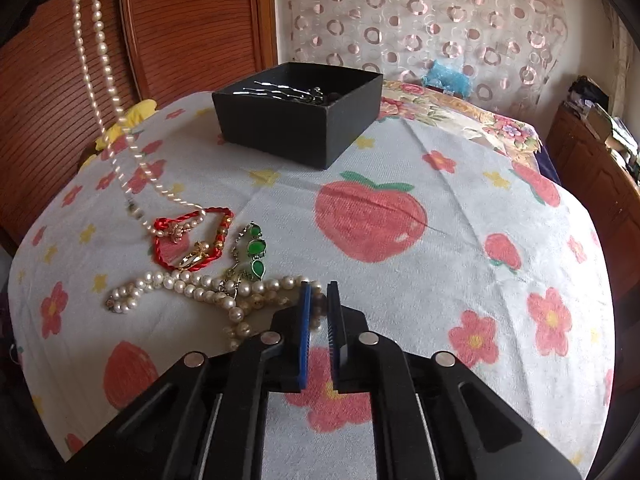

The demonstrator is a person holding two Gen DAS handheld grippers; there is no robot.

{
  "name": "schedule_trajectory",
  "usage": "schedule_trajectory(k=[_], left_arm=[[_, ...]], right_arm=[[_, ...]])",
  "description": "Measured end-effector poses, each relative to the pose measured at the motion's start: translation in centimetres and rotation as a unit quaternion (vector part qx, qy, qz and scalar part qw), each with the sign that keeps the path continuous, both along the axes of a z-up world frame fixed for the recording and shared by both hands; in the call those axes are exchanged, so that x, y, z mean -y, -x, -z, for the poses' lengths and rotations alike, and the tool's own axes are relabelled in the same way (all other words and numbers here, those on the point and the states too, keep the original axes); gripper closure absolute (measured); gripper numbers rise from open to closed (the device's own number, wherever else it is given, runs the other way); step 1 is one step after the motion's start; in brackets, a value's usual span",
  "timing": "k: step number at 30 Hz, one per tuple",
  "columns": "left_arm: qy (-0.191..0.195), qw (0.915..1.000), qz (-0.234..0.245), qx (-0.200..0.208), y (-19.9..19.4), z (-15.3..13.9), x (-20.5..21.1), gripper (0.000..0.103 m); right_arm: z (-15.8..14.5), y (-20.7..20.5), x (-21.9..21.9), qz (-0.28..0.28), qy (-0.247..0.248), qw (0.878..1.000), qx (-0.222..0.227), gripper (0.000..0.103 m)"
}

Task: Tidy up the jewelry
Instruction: 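Grasp a pearl necklace with the left tool while the right tool grasps another pearl strand, then carry both pearl strands over the black box with both tools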

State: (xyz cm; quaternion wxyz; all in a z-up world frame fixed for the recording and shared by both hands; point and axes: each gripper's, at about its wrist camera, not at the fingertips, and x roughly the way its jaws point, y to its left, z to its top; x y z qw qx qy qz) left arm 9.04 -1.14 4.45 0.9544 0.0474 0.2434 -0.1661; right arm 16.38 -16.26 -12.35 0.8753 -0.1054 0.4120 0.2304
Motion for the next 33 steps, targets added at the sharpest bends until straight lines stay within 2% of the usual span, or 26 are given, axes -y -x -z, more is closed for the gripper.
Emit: schedule_trajectory(k=[4,6,20,33], left_arm=[[0.002,1.0,-0.004,0.007,0.1,-0.6,-0.6,0.099],[0.002,0.9999,-0.006,0.01,0.2,-0.7,-0.8,0.099],[0.002,0.9993,-0.022,0.031,-0.2,-2.5,-1.9,0.099],[0.003,0.9989,-0.026,0.038,-1.4,-3.6,-1.9,0.099]], right_arm=[[-1.0,0.3,0.2,-0.001,-0.014,1.0,0.014,0.095],[-2.2,0.6,0.3,-0.004,-0.026,0.999,0.023,0.095],[-12.6,2.1,-0.4,-0.027,-0.035,0.991,0.129,0.095],[-18.7,1.7,-0.2,-0.029,-0.044,0.982,0.183,0.095]])
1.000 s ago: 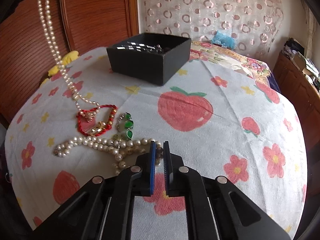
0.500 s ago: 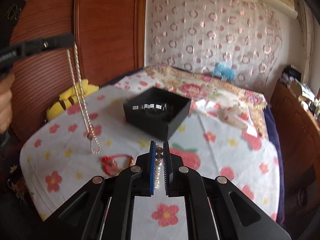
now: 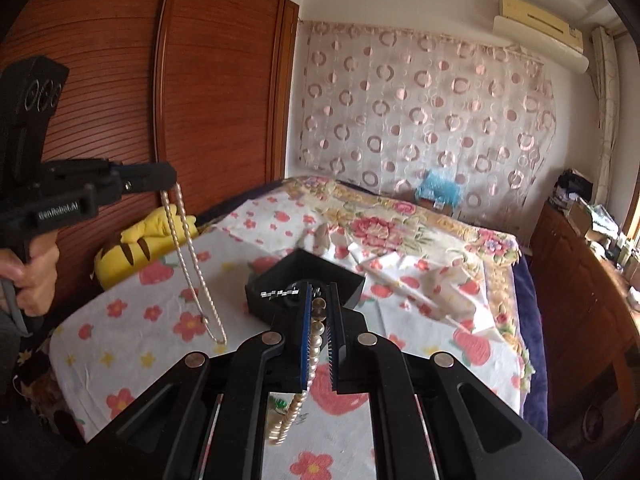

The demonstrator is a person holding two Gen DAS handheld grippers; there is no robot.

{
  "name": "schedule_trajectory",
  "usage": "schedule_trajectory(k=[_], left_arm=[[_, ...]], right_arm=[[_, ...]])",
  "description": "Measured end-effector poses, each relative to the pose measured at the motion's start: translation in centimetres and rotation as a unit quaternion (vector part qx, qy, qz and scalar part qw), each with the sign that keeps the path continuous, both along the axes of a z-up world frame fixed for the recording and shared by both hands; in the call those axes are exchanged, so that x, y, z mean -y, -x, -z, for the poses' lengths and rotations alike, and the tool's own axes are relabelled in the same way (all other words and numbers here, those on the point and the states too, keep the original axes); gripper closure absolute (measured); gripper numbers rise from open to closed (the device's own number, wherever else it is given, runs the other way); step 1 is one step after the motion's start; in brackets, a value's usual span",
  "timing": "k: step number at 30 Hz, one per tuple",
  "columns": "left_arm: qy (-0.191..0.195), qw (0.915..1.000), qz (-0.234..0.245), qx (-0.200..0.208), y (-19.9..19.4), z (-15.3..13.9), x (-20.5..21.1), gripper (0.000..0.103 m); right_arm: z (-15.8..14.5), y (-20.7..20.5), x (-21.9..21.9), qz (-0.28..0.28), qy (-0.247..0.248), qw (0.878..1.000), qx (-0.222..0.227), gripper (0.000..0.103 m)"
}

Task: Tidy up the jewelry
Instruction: 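Carry both pearl strands over the black box with both tools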

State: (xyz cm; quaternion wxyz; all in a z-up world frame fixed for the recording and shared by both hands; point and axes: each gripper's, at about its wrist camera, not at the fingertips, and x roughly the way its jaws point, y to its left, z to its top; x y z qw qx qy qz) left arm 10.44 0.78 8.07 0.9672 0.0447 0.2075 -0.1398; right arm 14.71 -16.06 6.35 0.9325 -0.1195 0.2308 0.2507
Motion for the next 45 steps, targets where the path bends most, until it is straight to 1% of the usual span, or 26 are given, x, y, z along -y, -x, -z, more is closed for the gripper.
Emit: schedule_trajectory(k=[11,17,21,25,28,36,45], left_arm=[[0.001,0.9999,-0.002,0.011,-0.9,-1.0,-0.1,0.099],[0.006,1.0,-0.003,0.007,-1.0,-1.0,-0.3,0.099],[0.004,1.0,-0.004,0.004,-0.9,-0.6,-0.2,0.099],[0.008,0.9999,-0.006,0.008,-0.8,-0.7,-0.4,0.099],[0.011,0.9998,-0.006,0.014,-0.9,-1.1,-0.5,0.099],[0.008,0.9997,-0.001,0.025,-2.0,-2.2,-0.5,0.099],[0.015,0.9993,-0.002,0.033,-5.5,-3.8,-0.4,0.099]], right_arm=[[-3.6,-1.6,0.4,0.013,-0.001,0.999,0.032,0.095],[-3.7,-1.8,0.2,0.013,0.005,0.999,0.028,0.095],[-4.0,-1.4,-0.2,0.013,0.009,0.999,0.036,0.095],[-5.5,-1.0,-0.2,0.014,0.012,0.998,0.053,0.095],[-6.1,-1.2,-0.4,0.015,0.018,0.998,0.058,0.095],[-5.6,-2.5,-1.3,0.006,0.013,0.999,0.051,0.095],[-5.4,-5.6,-2.2,-0.004,-0.006,0.998,0.054,0.095]])
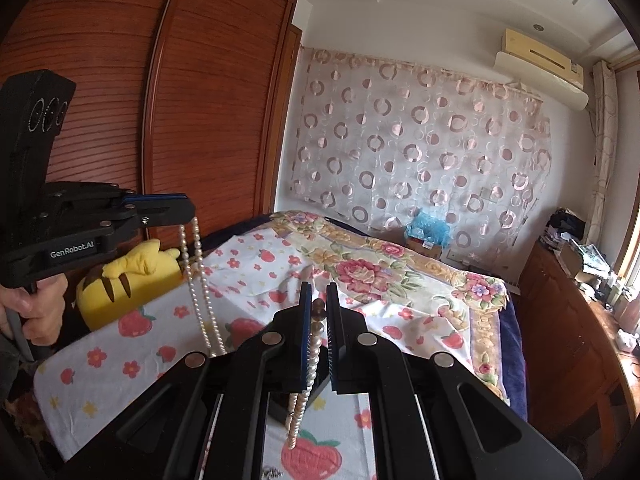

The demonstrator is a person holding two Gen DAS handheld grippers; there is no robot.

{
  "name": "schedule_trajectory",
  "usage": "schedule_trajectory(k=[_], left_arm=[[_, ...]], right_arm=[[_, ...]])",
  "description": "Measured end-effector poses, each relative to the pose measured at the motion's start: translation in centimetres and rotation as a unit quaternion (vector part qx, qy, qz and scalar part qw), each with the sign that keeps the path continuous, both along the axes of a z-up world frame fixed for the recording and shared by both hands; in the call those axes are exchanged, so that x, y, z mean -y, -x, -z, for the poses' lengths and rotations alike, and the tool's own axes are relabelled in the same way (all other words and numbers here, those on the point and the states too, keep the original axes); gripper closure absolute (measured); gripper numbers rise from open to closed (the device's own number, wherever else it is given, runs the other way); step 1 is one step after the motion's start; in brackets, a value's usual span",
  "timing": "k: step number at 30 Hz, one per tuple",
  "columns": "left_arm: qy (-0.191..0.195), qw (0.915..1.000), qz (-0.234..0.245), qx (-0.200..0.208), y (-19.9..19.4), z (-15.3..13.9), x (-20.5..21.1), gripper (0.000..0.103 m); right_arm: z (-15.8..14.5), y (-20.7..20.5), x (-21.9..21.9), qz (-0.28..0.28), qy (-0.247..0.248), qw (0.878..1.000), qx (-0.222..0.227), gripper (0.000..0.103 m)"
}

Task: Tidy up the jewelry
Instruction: 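Carry both pearl strands over the black box with both tools, then open both tools to drop the pearl strands into the box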

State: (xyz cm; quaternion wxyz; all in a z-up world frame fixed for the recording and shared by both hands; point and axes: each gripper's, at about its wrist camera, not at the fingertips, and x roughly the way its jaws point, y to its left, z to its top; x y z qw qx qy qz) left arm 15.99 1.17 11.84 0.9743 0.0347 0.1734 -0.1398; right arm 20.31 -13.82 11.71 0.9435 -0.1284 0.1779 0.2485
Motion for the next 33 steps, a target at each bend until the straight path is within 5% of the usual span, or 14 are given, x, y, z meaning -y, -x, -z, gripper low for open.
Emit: schedule_trajectory(k=[14,33], left_arm=[[-0.003,0.9998,0.006,-0.019,-6.5,1.6,0.6,0.099],[-0.019,0.9925,0.001,-0.121,-12.8,11.1,0.4,0.099]], right_arm=[[2.3,-5.3,-1.8,-0.028,-0.016,0.999,-0.025,0.095],[13.9,-10.1,-3.3,-0.036,0.001,0.987,-0.154,0.094]])
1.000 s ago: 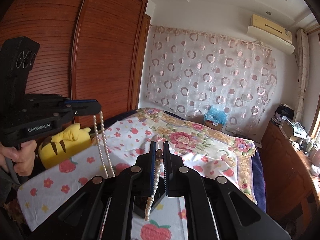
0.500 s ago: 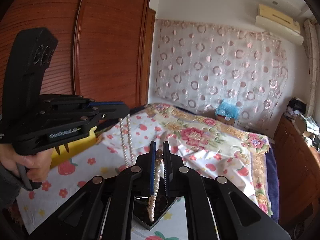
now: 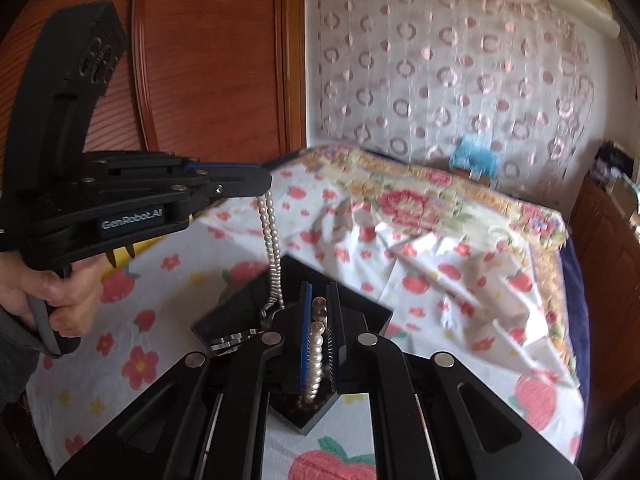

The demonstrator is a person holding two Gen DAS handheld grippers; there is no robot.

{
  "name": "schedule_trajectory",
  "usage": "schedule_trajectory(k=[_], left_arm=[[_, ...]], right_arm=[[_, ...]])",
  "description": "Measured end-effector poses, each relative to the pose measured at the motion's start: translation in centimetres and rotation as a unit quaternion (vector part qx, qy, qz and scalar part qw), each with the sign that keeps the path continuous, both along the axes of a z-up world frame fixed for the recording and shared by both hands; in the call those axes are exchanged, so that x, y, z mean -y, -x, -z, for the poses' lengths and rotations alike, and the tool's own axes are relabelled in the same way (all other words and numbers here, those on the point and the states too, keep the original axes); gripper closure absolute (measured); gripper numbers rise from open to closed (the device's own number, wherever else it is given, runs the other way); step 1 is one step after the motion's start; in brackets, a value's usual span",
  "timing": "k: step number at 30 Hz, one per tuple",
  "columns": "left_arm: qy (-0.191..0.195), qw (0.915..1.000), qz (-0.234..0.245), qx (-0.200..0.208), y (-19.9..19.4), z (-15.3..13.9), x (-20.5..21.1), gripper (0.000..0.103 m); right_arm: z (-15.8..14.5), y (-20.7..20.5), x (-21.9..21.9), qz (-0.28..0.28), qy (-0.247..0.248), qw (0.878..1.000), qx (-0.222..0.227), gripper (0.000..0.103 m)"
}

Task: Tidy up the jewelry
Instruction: 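Open both tools to drop the pearl strands into the box, then move both open tools back over the red bracelet and green earrings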

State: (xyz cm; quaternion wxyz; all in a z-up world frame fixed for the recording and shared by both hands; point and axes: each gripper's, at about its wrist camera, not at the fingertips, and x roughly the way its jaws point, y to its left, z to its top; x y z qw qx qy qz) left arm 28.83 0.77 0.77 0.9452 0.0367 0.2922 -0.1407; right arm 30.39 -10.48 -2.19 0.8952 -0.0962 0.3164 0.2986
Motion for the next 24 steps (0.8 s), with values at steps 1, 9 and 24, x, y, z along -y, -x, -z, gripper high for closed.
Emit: schedule_trajectory(k=[1,9,24], left_arm=[[-0.001,1.0,0.0,-0.005,0.0,0.4,0.0,0.099],[-0.002,0.9998,0.0,-0.02,2.7,2.3,-1.0,0.084],[0.002,0.998,0.021,-0.059,9.9,6.2,-2.2,0.077]], right_arm=[[0.4,0.0,-0.1,0.0,0.0,1.0,-0.005,0.094],[0.5,2.0,1.2,0.005,-0.005,1.0,0.005,0.09],[6.8,9.4,5.4,0.016,0.014,0.997,-0.071,0.09]])
